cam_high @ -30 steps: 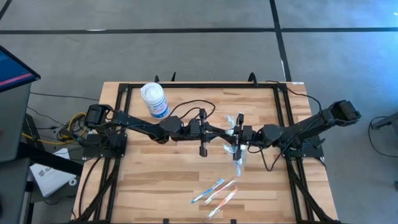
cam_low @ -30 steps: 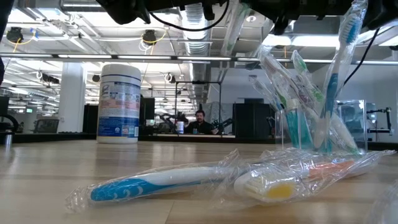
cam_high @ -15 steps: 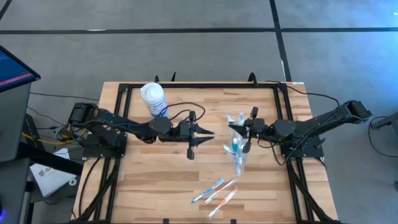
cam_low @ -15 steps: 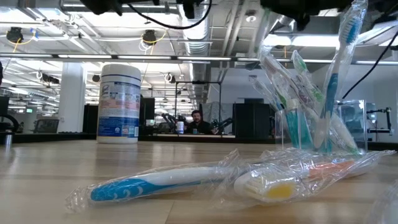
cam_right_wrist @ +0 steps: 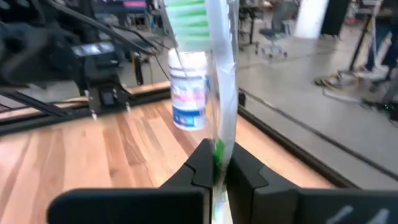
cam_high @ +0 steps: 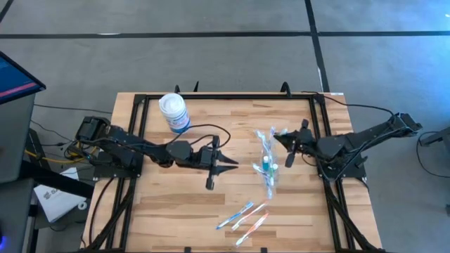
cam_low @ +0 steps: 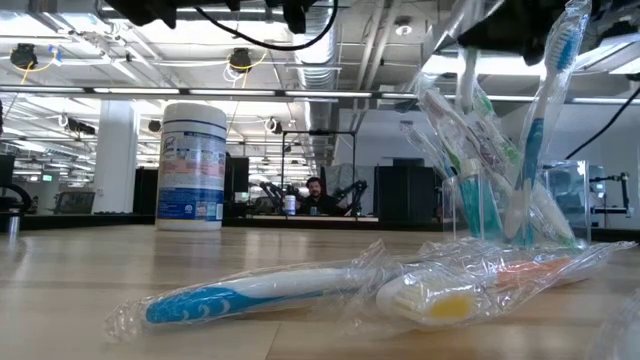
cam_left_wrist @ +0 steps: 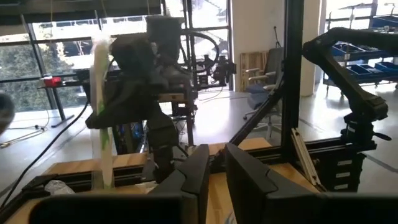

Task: Pick & Place toothbrushing station
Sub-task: Put the green toothbrush into the transparent organizer, then put the blue toothbrush into the transparent organizer

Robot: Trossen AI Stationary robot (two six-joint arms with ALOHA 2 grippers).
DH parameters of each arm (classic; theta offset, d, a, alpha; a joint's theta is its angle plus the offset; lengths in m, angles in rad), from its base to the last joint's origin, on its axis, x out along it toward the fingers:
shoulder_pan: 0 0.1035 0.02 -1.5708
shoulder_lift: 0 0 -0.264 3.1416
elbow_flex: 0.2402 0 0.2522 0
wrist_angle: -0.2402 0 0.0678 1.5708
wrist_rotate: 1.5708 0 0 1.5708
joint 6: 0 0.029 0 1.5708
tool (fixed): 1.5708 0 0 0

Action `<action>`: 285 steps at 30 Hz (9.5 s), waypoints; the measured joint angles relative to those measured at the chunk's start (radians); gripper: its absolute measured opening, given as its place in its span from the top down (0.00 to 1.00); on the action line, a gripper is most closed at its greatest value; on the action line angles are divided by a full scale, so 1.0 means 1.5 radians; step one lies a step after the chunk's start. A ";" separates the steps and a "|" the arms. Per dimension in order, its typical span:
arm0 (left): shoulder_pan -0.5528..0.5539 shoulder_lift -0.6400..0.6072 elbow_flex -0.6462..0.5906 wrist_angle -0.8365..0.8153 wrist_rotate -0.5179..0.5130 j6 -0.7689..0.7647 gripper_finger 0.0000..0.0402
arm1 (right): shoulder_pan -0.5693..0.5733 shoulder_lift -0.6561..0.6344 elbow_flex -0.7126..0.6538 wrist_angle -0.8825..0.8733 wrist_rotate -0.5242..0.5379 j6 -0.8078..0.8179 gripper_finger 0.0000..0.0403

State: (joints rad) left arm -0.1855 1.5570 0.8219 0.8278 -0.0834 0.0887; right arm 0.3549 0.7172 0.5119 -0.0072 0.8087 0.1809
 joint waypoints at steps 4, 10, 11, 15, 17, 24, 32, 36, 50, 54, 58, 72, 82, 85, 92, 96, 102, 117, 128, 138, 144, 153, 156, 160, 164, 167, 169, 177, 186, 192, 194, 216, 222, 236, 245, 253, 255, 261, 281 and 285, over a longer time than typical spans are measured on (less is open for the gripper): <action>0.000 0.000 0.000 0.000 0.000 0.000 0.89 | 0.002 -0.013 -0.028 -0.008 0.004 0.028 0.97; 0.000 0.000 0.000 0.000 -0.002 0.000 0.89 | -0.015 -0.034 -0.081 -0.006 0.003 0.078 0.97; 0.000 0.000 0.000 0.000 -0.002 0.000 0.89 | -0.015 -0.037 -0.087 -0.007 0.003 0.085 0.97; 0.000 0.000 0.000 0.000 -0.002 0.000 0.89 | -0.015 -0.044 -0.110 0.016 0.002 0.093 0.97; 0.000 0.000 0.000 0.000 -0.002 0.000 0.89 | -0.015 -0.043 -0.129 0.036 0.002 0.097 0.97; 0.000 0.000 0.000 -0.001 -0.002 0.000 0.89 | -0.016 -0.042 -0.184 0.109 0.002 0.114 0.97; 0.000 0.000 0.000 -0.001 -0.001 0.000 0.89 | -0.016 -0.027 -0.230 0.162 0.001 0.137 0.97; 0.000 0.000 0.000 -0.001 -0.001 0.000 0.89 | -0.016 -0.024 -0.234 0.162 0.000 0.152 0.97; 0.000 0.000 0.000 -0.001 0.001 0.000 0.89 | -0.025 0.109 -0.234 0.227 0.000 0.189 0.97; 0.000 0.000 0.000 -0.001 0.000 0.000 0.89 | -0.025 0.146 -0.234 0.247 -0.001 0.193 0.97; 0.000 0.000 0.000 -0.001 -0.002 0.000 0.89 | -0.025 0.170 -0.234 0.248 -0.002 0.211 0.96; 0.000 0.000 0.000 -0.001 -0.002 0.000 0.89 | -0.025 0.225 -0.234 0.280 -0.004 0.229 0.93; 0.000 0.000 0.000 -0.001 -0.002 0.000 0.89 | -0.025 0.225 -0.234 0.280 -0.015 0.229 0.91; 0.000 0.000 0.000 -0.002 -0.002 0.000 0.89 | -0.025 0.225 -0.234 0.280 -0.015 0.229 0.91; 0.000 0.000 0.000 -0.002 0.000 0.000 0.89 | -0.024 0.225 -0.234 0.280 -0.015 0.226 0.86; 0.000 0.000 0.000 -0.004 0.001 0.000 0.89 | -0.024 0.225 -0.234 0.280 -0.018 0.224 0.81; 0.000 0.000 0.000 -0.005 0.001 0.000 0.89 | -0.024 0.203 -0.234 0.280 -0.020 0.204 0.76; 0.000 0.000 0.000 -0.009 -0.002 0.000 0.89 | -0.031 0.111 -0.234 0.265 -0.029 0.134 0.75; 0.000 0.000 0.000 -0.013 -0.002 0.000 0.89 | -0.032 0.094 -0.234 0.241 -0.029 0.134 0.97; 0.000 0.000 0.000 -0.016 -0.002 0.000 0.89 | -0.032 0.093 -0.234 0.229 -0.035 0.140 0.96; 0.000 0.000 0.000 -0.025 -0.001 -0.010 0.89 | -0.032 0.093 -0.234 0.232 -0.052 0.141 0.93; 0.000 0.000 0.000 -0.034 0.001 -0.017 0.89 | -0.032 0.093 -0.221 0.239 -0.054 0.098 0.84; 0.000 0.000 0.000 -0.034 0.001 -0.017 0.89 | -0.032 0.093 -0.216 0.234 -0.054 0.084 0.80; 0.000 0.000 0.000 -0.039 0.001 -0.017 0.89 | -0.032 0.093 -0.216 0.234 -0.055 0.068 0.73; 0.000 0.000 0.000 -0.042 0.000 -0.017 0.89 | -0.032 0.093 -0.216 0.234 -0.055 0.070 0.64; 0.000 0.000 0.000 -0.044 0.000 -0.017 0.89 | -0.032 0.093 -0.216 0.234 -0.055 0.071 0.58; 0.000 0.000 0.000 -0.044 -0.002 -0.017 0.89 | -0.032 0.093 -0.216 0.232 -0.055 0.071 0.56; 0.000 0.000 0.000 -0.044 -0.002 -0.017 0.89 | -0.032 0.085 -0.216 0.232 -0.062 0.071 0.61; 0.000 0.000 0.000 -0.047 -0.002 -0.017 0.89 | -0.032 0.083 -0.204 0.214 -0.057 0.065 0.75; 0.000 0.000 0.000 -0.047 -0.002 -0.017 0.89 | -0.032 0.083 -0.185 0.202 -0.057 0.034 0.80; 0.000 0.000 0.000 -0.049 -0.001 -0.017 0.89 | -0.029 0.083 -0.175 0.199 -0.057 0.023 0.81; -0.117 0.061 0.001 -0.217 0.024 -0.275 0.88 | 0.069 0.083 0.024 -0.069 -0.032 0.036 0.81; -0.141 0.138 0.001 -0.213 0.013 -0.371 0.82 | 0.088 0.085 0.029 -0.083 -0.032 0.061 0.81; -0.145 0.220 0.013 -0.188 0.013 -0.432 0.65 | 0.093 0.116 0.029 -0.081 -0.009 0.089 0.81; -0.144 0.293 0.078 -0.188 0.019 -0.437 0.62 | 0.085 0.123 0.029 -0.082 0.003 0.085 0.81; -0.137 0.340 0.108 -0.192 0.021 -0.437 0.61 | 0.085 0.119 0.043 -0.079 0.006 0.054 0.81; -0.131 0.345 0.111 -0.188 0.021 -0.441 0.61 | 0.085 0.119 0.049 -0.080 0.006 0.054 0.81; -0.125 0.357 0.117 -0.191 0.021 -0.473 0.61 | 0.085 0.119 0.052 -0.083 0.006 0.054 0.81; -0.131 0.370 0.140 -0.193 0.015 -0.487 0.61 | 0.100 0.120 0.052 -0.135 0.003 0.157 0.81; -0.131 0.370 0.140 -0.191 0.013 -0.503 0.61 | 0.108 0.120 0.052 -0.131 0.003 0.159 0.81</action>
State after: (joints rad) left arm -0.3820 2.1117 1.0313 0.5407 -0.0635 -0.6651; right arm 0.5175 0.8974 0.5900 -0.2043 0.8131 0.4194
